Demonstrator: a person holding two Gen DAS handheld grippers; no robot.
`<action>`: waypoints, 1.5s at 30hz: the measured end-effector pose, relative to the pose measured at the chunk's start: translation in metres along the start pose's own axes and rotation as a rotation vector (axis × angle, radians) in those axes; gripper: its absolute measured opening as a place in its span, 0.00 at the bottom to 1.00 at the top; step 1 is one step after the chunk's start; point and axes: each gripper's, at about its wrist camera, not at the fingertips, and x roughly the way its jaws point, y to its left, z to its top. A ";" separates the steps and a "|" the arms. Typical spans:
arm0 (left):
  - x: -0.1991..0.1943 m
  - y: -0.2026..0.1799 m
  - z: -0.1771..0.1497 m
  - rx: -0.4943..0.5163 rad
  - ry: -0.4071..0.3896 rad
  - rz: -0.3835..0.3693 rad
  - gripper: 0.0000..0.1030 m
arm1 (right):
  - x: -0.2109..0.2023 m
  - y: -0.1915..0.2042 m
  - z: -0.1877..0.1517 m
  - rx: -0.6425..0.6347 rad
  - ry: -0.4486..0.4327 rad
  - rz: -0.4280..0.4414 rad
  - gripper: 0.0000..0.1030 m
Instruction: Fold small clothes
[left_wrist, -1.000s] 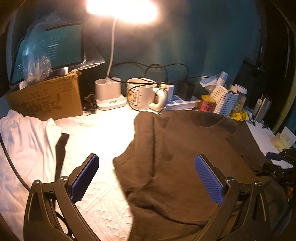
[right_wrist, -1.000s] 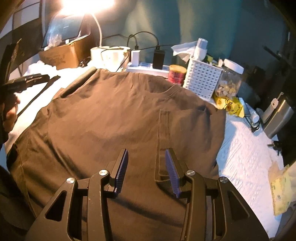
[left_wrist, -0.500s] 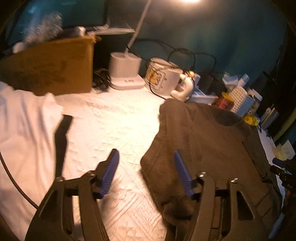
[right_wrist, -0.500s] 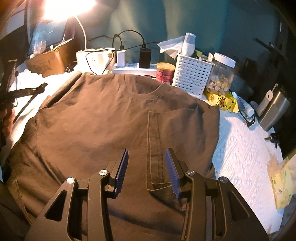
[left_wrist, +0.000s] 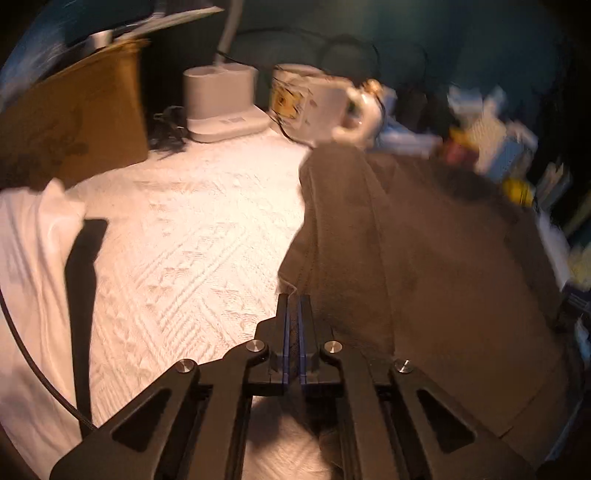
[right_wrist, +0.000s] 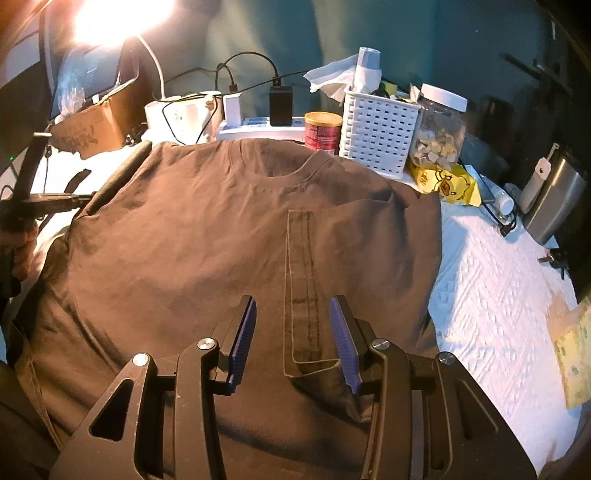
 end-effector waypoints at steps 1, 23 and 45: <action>-0.005 0.003 0.001 -0.022 -0.019 0.000 0.02 | -0.001 0.000 0.000 -0.002 -0.004 0.005 0.43; -0.054 -0.073 0.016 0.102 -0.167 -0.084 0.02 | -0.013 -0.031 -0.019 0.082 -0.045 0.010 0.43; -0.021 -0.174 -0.031 0.424 0.059 -0.152 0.06 | -0.017 -0.053 -0.045 0.155 -0.045 -0.012 0.43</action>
